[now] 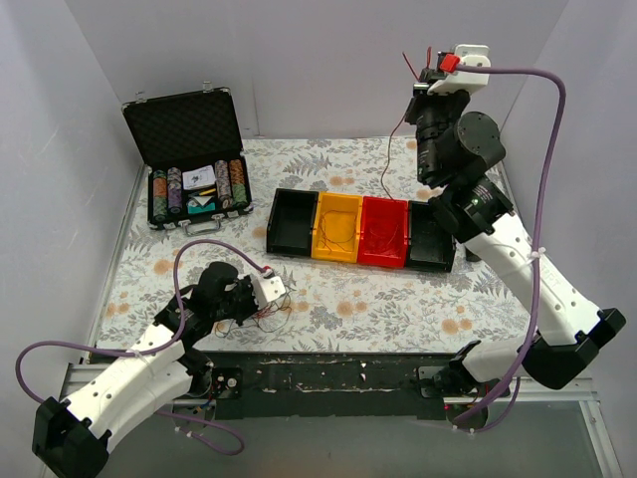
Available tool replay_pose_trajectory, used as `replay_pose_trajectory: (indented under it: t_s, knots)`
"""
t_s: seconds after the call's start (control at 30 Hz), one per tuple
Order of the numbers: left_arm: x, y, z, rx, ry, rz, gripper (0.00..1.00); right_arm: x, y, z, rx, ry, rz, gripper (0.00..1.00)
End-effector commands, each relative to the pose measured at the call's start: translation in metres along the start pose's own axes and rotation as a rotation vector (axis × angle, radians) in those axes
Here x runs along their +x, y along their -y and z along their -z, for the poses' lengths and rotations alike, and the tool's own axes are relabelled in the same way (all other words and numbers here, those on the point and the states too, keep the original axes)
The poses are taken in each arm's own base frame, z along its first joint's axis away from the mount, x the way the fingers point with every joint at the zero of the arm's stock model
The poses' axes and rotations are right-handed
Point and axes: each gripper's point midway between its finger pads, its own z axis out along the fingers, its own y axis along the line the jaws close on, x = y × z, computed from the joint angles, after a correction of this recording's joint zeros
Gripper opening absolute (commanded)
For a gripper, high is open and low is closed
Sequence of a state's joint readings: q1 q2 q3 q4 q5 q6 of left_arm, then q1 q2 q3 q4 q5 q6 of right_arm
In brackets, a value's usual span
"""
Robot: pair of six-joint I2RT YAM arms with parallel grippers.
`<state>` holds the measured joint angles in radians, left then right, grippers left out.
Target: Untangle the cables
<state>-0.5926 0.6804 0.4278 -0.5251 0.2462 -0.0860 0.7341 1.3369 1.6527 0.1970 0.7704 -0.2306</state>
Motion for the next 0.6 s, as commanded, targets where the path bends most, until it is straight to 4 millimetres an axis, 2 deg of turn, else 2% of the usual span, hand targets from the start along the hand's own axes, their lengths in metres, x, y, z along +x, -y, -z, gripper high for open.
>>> replay_pose_trajectory:
  t_s: [0.0, 0.13, 0.23, 0.4, 0.57]
  knots:
    - [-0.014, -0.007, 0.006, -0.018, 0.033, -0.005, 0.00, 0.013, -0.002, -0.006, -0.018, -0.015, -0.026, 0.01]
    - [-0.012, -0.006, 0.006, -0.017, 0.030, -0.006, 0.00, 0.041, 0.001, -0.009, -0.032, -0.071, -0.040, 0.01]
    - [-0.011, -0.005, 0.005, -0.016, 0.029, -0.005, 0.00, 0.062, 0.001, -0.002, -0.045, -0.119, -0.068, 0.01]
    - [-0.011, -0.005, 0.005, -0.014, 0.027, -0.007, 0.00, 0.107, 0.005, 0.027, -0.064, -0.227, -0.116, 0.01]
    - [-0.012, -0.003, 0.004, 0.001, 0.031, -0.003, 0.00, 0.148, 0.016, 0.070, -0.085, -0.350, -0.159, 0.01]
